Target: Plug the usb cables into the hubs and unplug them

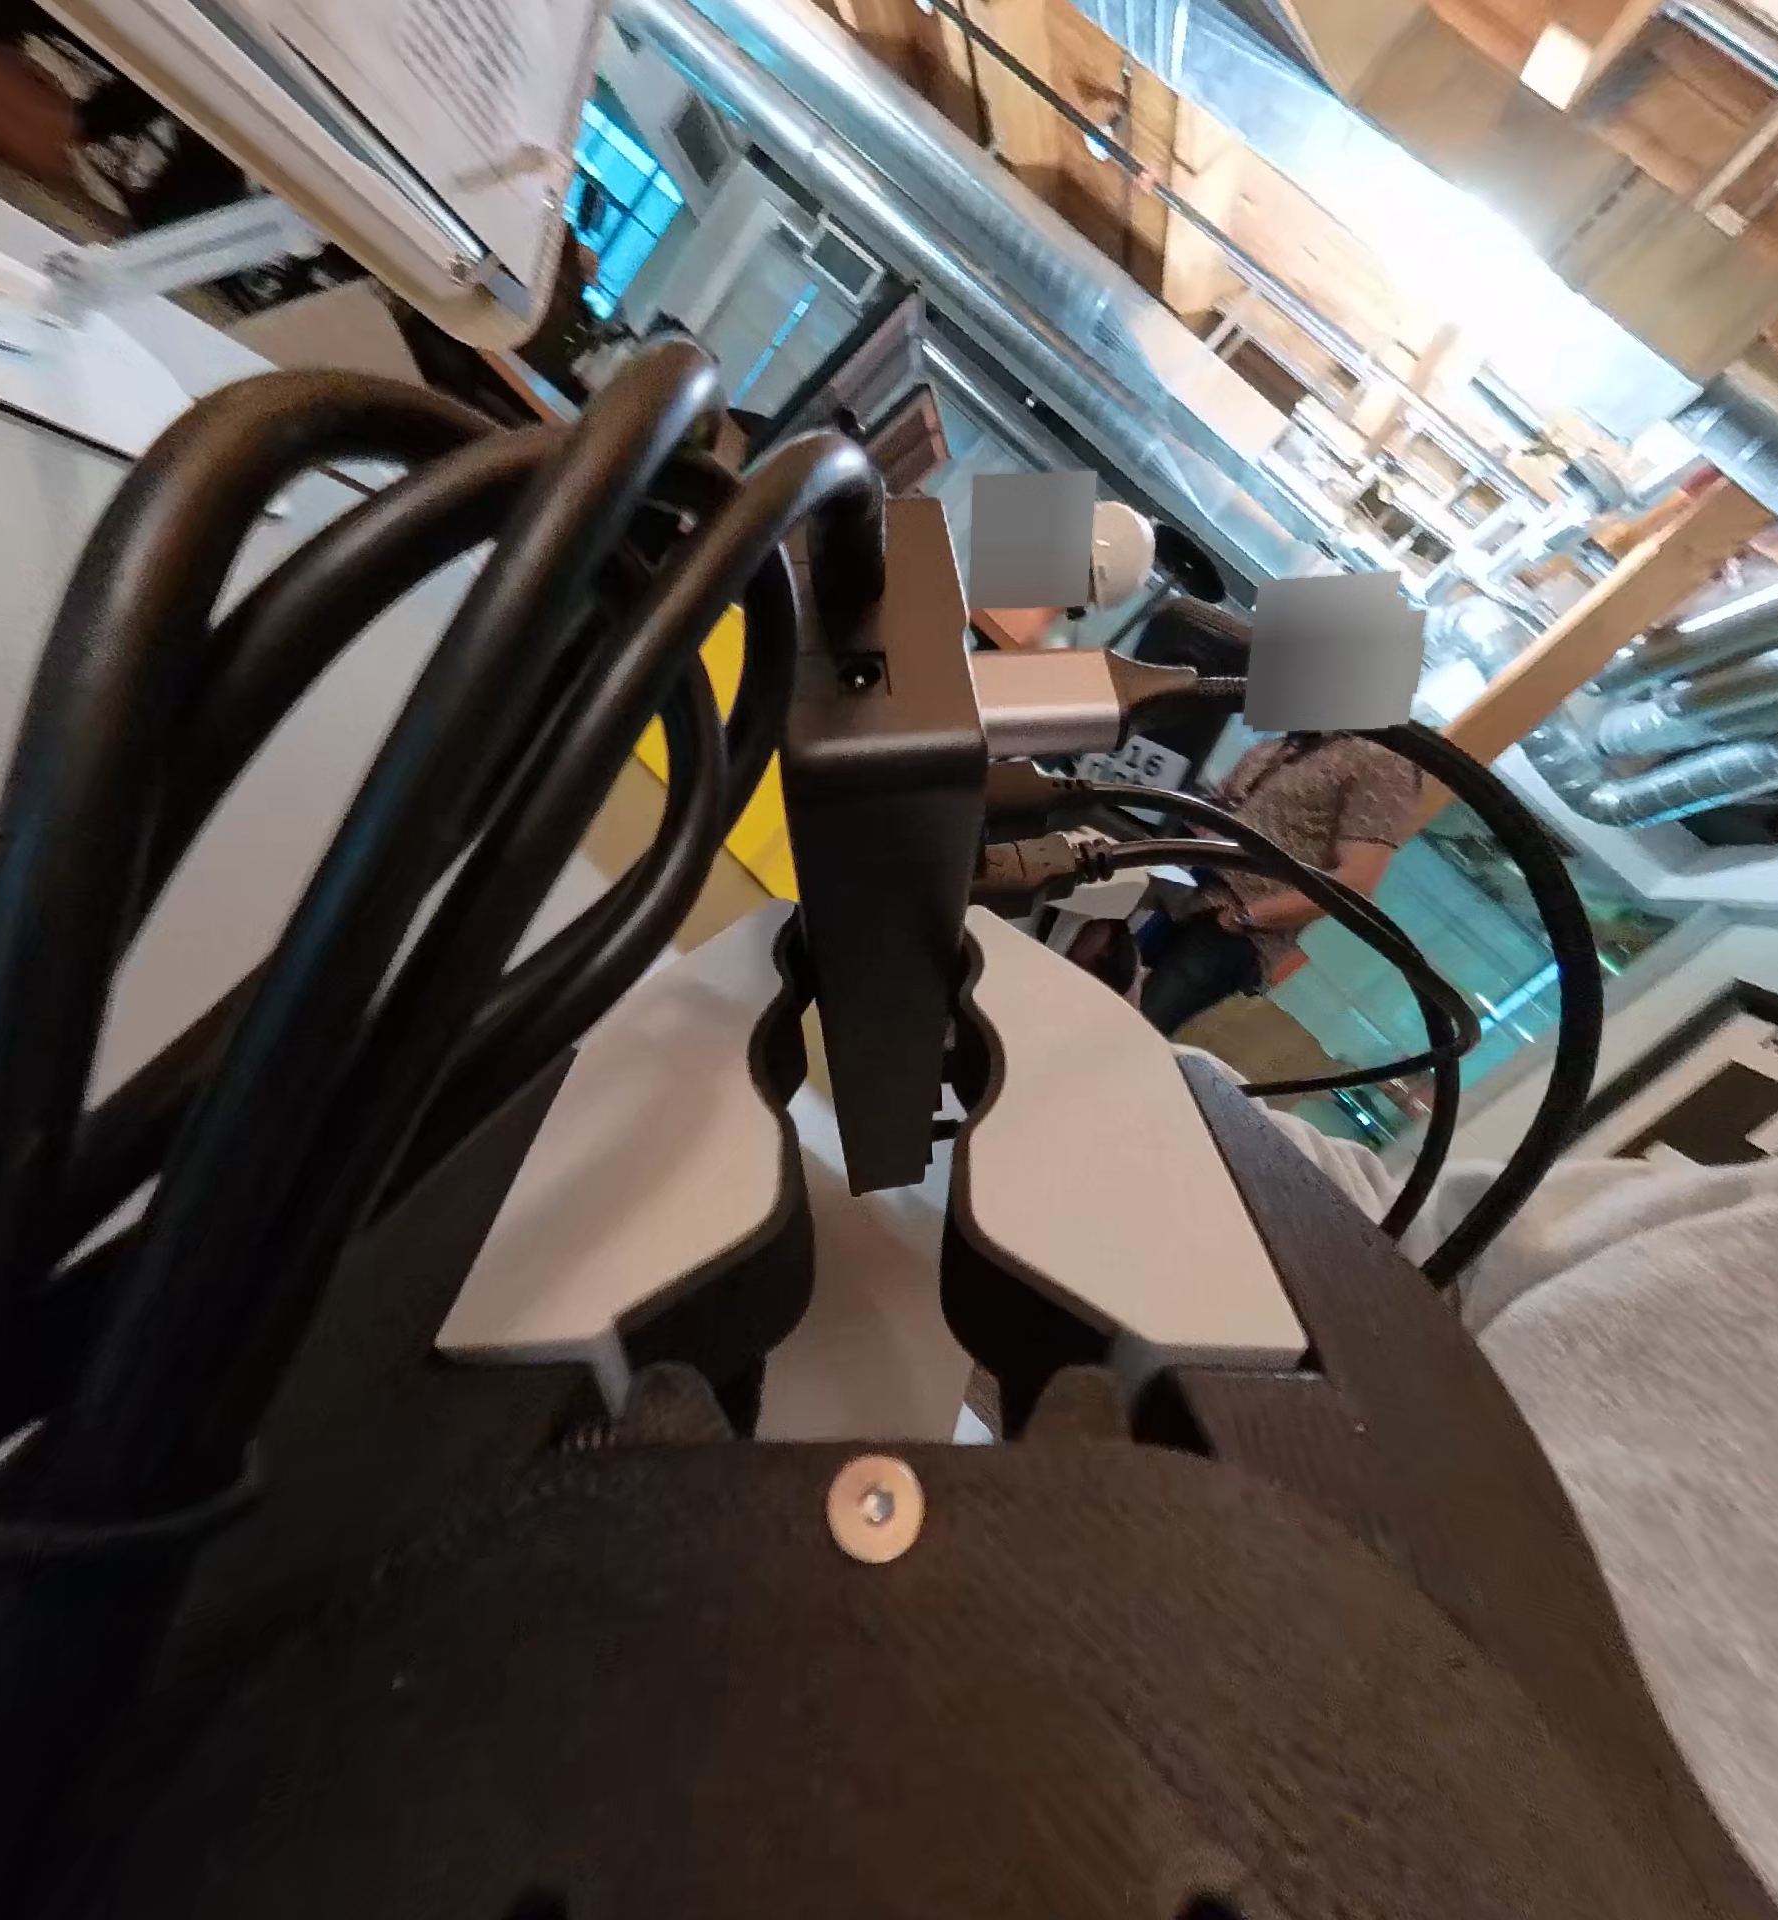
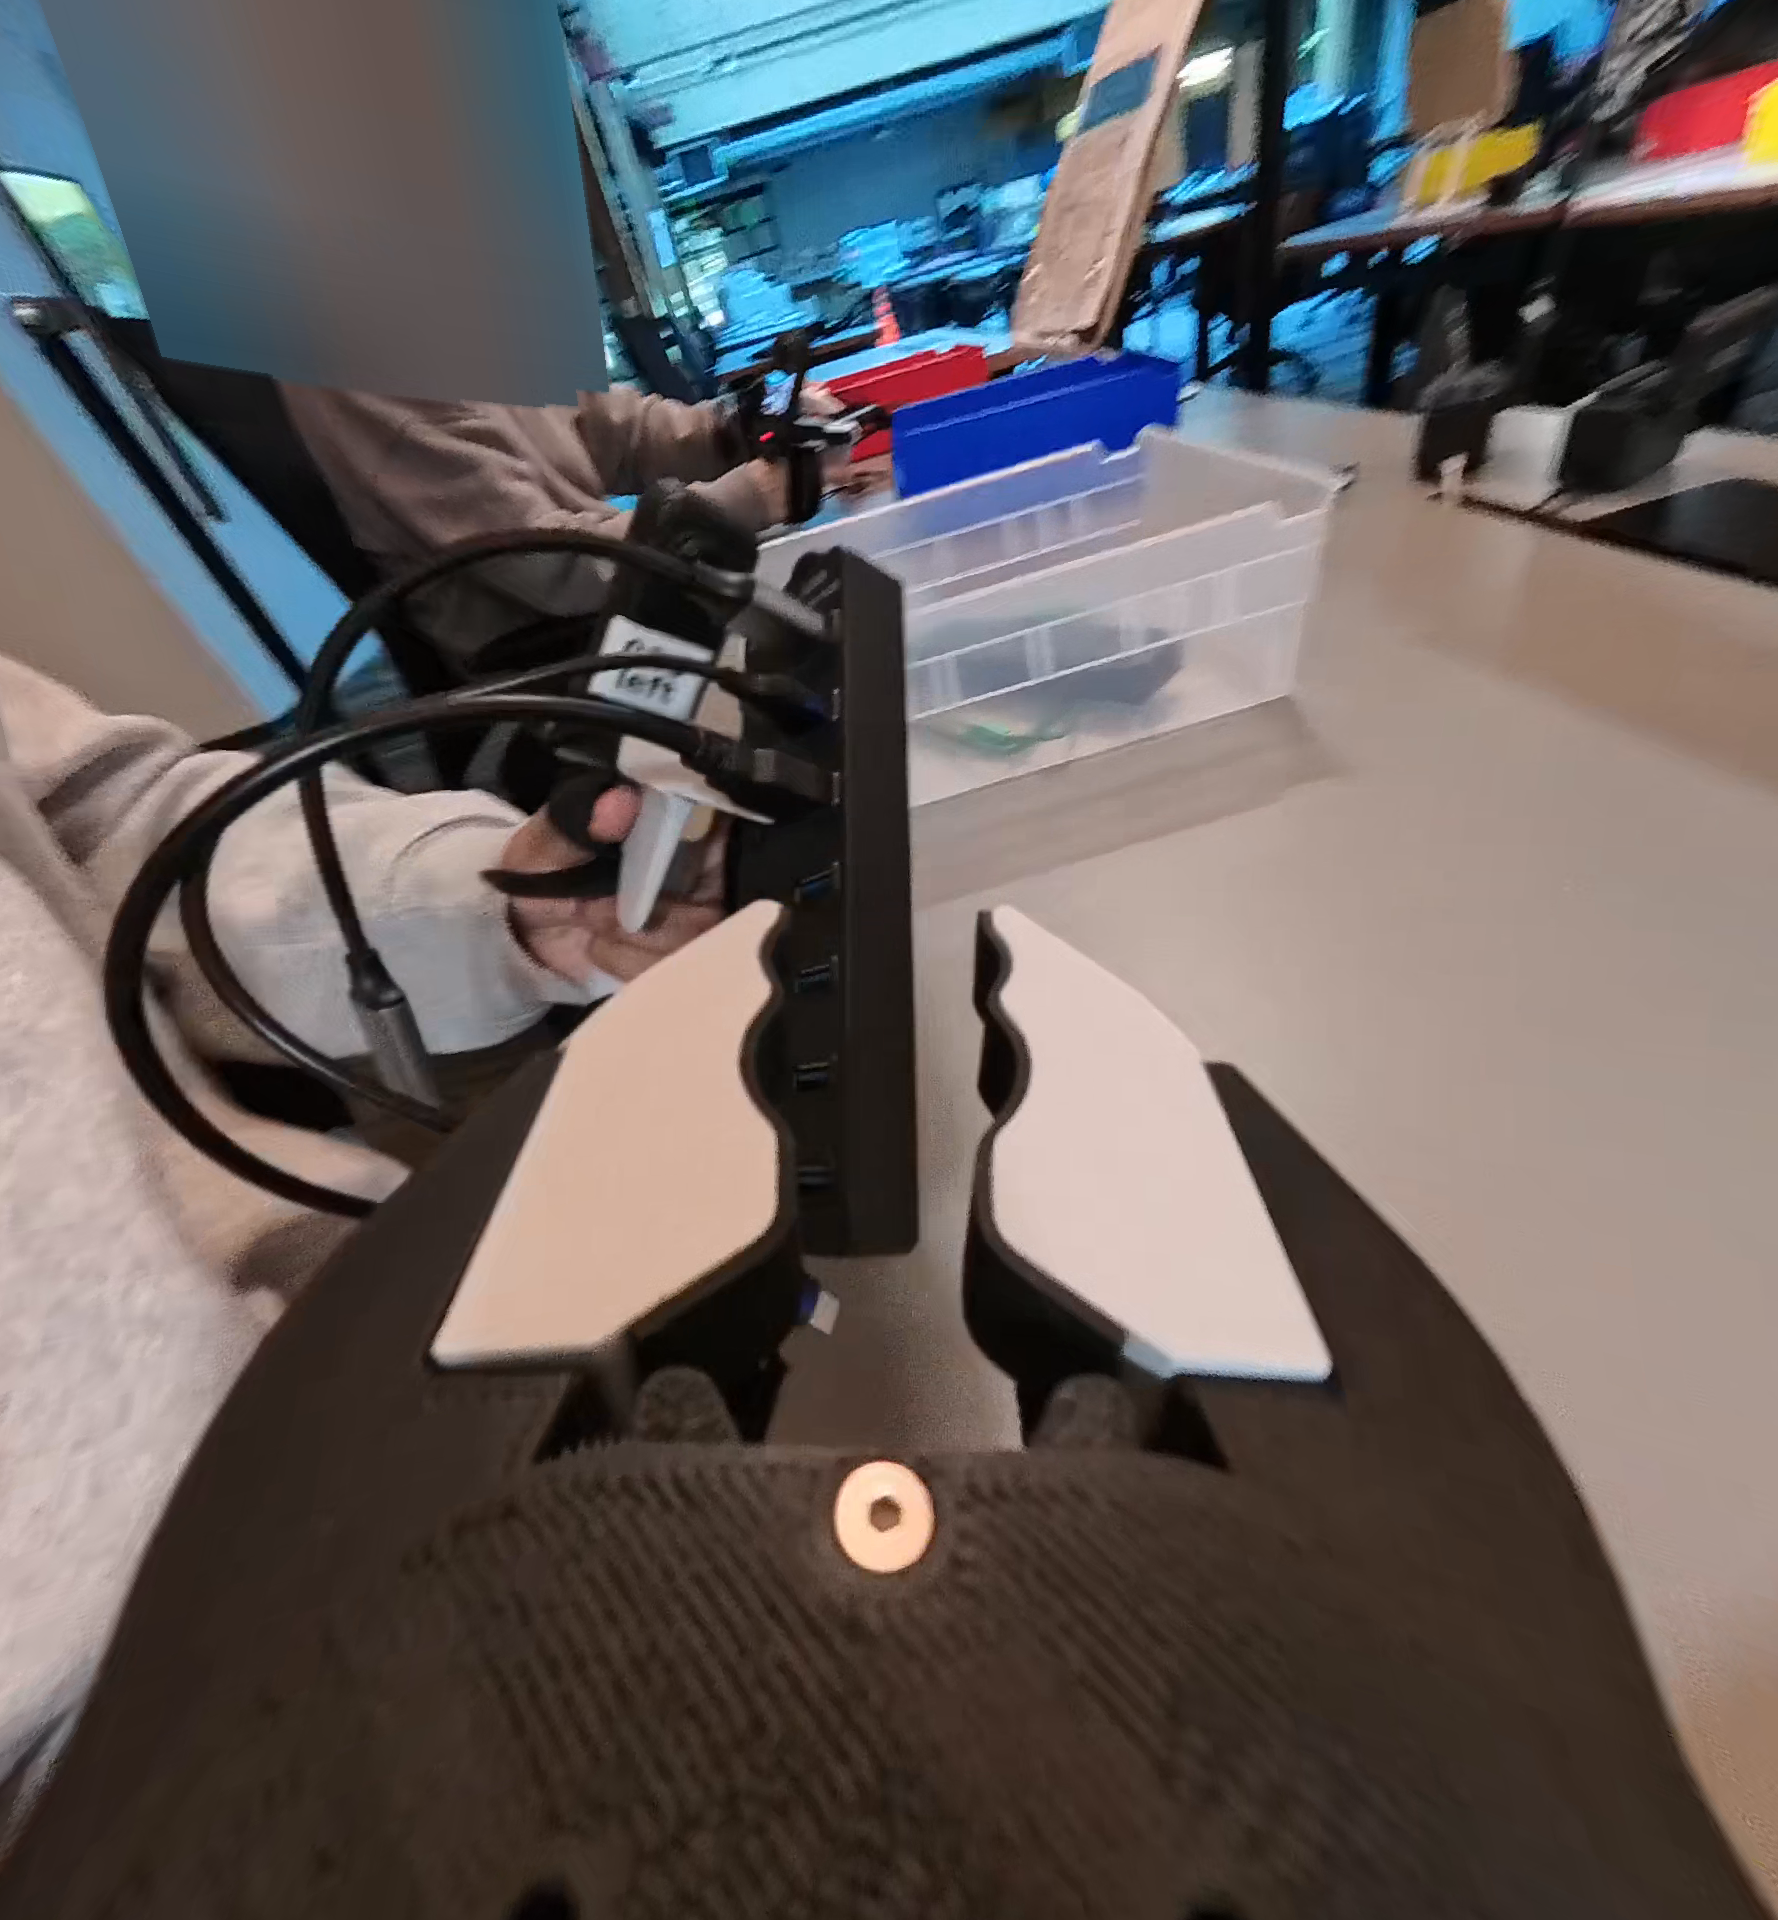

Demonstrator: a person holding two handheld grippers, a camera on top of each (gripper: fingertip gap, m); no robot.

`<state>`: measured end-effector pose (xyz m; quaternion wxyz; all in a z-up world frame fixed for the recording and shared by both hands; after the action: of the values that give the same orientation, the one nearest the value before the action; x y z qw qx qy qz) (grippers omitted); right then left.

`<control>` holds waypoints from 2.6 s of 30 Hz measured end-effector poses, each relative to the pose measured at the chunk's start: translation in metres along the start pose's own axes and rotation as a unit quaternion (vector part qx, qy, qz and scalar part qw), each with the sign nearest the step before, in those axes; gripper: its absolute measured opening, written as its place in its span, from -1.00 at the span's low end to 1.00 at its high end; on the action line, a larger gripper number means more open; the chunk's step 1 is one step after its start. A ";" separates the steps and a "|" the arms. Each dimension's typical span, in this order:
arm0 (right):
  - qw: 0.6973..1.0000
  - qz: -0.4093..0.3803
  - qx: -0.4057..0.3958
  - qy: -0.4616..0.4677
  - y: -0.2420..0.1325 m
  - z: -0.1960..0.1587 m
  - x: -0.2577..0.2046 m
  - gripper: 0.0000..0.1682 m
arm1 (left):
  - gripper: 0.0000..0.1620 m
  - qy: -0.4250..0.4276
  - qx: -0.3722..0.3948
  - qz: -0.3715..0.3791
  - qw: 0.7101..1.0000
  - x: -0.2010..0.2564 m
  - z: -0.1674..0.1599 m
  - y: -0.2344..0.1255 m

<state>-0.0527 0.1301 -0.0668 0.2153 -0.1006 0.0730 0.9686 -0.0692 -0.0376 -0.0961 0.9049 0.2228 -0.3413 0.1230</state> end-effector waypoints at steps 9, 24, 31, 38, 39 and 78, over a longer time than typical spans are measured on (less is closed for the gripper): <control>0.981 0.115 -0.088 0.129 0.013 -0.028 -0.018 -0.52 | -0.70 -0.026 -0.063 -0.060 0.996 0.011 -0.015 0.005; 0.987 0.095 -0.022 0.131 0.008 -0.005 -0.014 -0.72 | -0.41 -0.035 -0.009 -0.098 0.995 0.020 -0.007 0.004; 0.979 0.090 0.052 0.173 0.000 0.009 -0.005 -0.72 | -0.41 -0.021 -0.005 -0.098 0.995 0.022 -0.008 0.004; 0.976 0.066 0.109 0.179 -0.012 0.020 0.007 -0.72 | -0.50 0.037 0.003 -0.119 0.992 0.035 -0.009 0.002; 0.975 0.063 0.113 0.181 -0.013 0.021 0.009 -0.72 | -0.52 0.064 0.016 -0.120 0.991 0.038 -0.006 0.000; 0.953 0.055 0.091 0.283 0.038 -0.031 -0.016 -0.69 | -0.57 0.036 -0.015 -0.001 0.999 0.012 -0.014 0.007</control>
<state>-0.0502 0.0838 -0.0894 0.1408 -0.3467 0.2242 0.8998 -0.0550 -0.0239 -0.0950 0.9200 0.2051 -0.3098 0.1251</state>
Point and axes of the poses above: each gripper's, where its closed fingertips meet, y out along the fingers, z out of its top, x = y × z across the jaws, the point moved 6 cm from there along -y, back along the fingers, and after that the axes turned 13 degrees about x, right-handed, at the moved point
